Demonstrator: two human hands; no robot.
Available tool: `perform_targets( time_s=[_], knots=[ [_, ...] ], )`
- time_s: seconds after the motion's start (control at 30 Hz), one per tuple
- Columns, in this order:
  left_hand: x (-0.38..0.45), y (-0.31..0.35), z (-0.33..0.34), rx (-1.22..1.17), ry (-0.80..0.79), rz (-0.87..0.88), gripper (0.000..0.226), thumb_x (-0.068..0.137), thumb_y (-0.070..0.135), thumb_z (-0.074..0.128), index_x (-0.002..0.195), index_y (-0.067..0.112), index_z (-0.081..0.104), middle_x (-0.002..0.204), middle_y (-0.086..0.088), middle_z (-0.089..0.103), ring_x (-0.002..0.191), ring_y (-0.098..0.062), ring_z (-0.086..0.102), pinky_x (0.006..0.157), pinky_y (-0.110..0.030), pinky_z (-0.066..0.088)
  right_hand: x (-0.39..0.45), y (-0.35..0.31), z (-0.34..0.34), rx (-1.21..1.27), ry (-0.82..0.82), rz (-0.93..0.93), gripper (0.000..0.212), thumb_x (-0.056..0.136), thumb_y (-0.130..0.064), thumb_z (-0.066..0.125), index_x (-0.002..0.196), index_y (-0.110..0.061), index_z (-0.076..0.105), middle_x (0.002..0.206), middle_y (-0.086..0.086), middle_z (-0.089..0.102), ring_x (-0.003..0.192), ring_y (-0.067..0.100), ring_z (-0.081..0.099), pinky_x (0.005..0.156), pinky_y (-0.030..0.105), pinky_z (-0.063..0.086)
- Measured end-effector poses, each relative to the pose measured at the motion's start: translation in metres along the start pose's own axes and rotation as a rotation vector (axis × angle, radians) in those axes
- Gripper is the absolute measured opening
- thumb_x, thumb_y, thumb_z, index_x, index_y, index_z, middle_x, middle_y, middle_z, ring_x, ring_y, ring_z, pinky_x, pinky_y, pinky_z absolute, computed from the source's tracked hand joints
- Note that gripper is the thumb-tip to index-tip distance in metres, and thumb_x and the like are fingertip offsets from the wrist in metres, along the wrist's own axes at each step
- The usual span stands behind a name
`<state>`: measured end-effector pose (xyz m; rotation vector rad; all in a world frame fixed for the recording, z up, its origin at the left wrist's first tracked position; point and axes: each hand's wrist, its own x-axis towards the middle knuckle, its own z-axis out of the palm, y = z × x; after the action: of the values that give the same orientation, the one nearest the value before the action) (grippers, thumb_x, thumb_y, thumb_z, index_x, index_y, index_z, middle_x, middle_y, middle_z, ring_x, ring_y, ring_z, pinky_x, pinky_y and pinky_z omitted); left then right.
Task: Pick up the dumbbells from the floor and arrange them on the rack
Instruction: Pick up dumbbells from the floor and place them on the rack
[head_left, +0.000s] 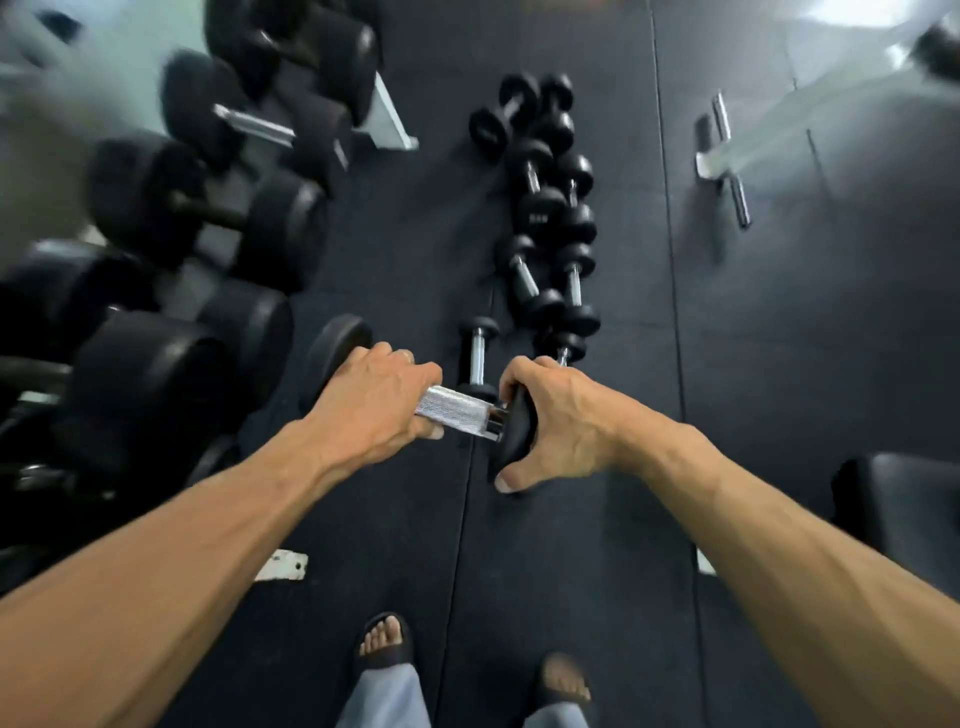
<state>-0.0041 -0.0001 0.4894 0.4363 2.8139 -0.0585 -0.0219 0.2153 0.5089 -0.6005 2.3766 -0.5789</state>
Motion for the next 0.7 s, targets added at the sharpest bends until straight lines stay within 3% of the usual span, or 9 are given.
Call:
perform_targets(
  time_s=[0.13,0.33,0.43,0.57,0.7],
  knots=[
    [-0.054,-0.01,-0.09,-0.003,0.087,-0.122,0.043,0.078,0.059,0.063,0.101,0.024,0.055,0.088,0.002,0.051,0.084,-0.018,0.046,0.08,-0.034,0.036,-0.031,-0.064,-0.064,-0.09,0.045,-0.178,0.073,0.054,-0.052,0.086,0.108,-0.028,0.042,0.098,-0.007,0.043,0.088,0.014,0.047,0.064,0.021,0.039],
    [-0.162,-0.045,-0.175,-0.031,0.182,-0.317,0.043,0.075,0.055,0.068,0.101,0.024,0.056,0.085,0.004,0.043,0.082,-0.017,0.038,0.078,-0.035,0.033,-0.063,-0.183,-0.107,-0.197,0.05,-0.381,0.074,0.051,-0.059,0.083,0.105,-0.031,0.04,0.099,-0.007,0.044,0.091,0.015,0.049,0.08,0.037,0.051],
    [-0.222,-0.065,-0.194,-0.06,0.198,-0.417,0.041,0.073,0.053,0.071,0.1,0.024,0.058,0.084,0.004,0.044,0.086,-0.021,0.046,0.079,-0.037,0.036,-0.072,-0.241,-0.103,-0.231,0.026,-0.471,0.074,0.05,-0.059,0.083,0.104,-0.032,0.04,0.099,-0.007,0.044,0.09,0.015,0.05,0.079,0.037,0.051],
    [-0.312,-0.104,-0.197,-0.087,0.202,-0.533,0.042,0.074,0.052,0.071,0.106,0.028,0.059,0.09,0.003,0.049,0.088,-0.018,0.045,0.082,-0.035,0.036,-0.079,-0.33,-0.078,-0.309,-0.029,-0.587,0.072,0.05,-0.064,0.081,0.099,-0.035,0.038,0.097,-0.009,0.044,0.085,0.011,0.05,0.075,0.037,0.052],
    [-0.379,-0.143,-0.196,-0.125,0.211,-0.574,0.035,0.074,0.05,0.072,0.099,0.031,0.058,0.087,0.007,0.045,0.091,-0.018,0.045,0.079,-0.033,0.033,-0.078,-0.401,-0.049,-0.349,-0.047,-0.644,0.073,0.048,-0.067,0.079,0.1,-0.034,0.039,0.097,-0.007,0.045,0.087,0.015,0.05,0.077,0.039,0.051]
  ],
)
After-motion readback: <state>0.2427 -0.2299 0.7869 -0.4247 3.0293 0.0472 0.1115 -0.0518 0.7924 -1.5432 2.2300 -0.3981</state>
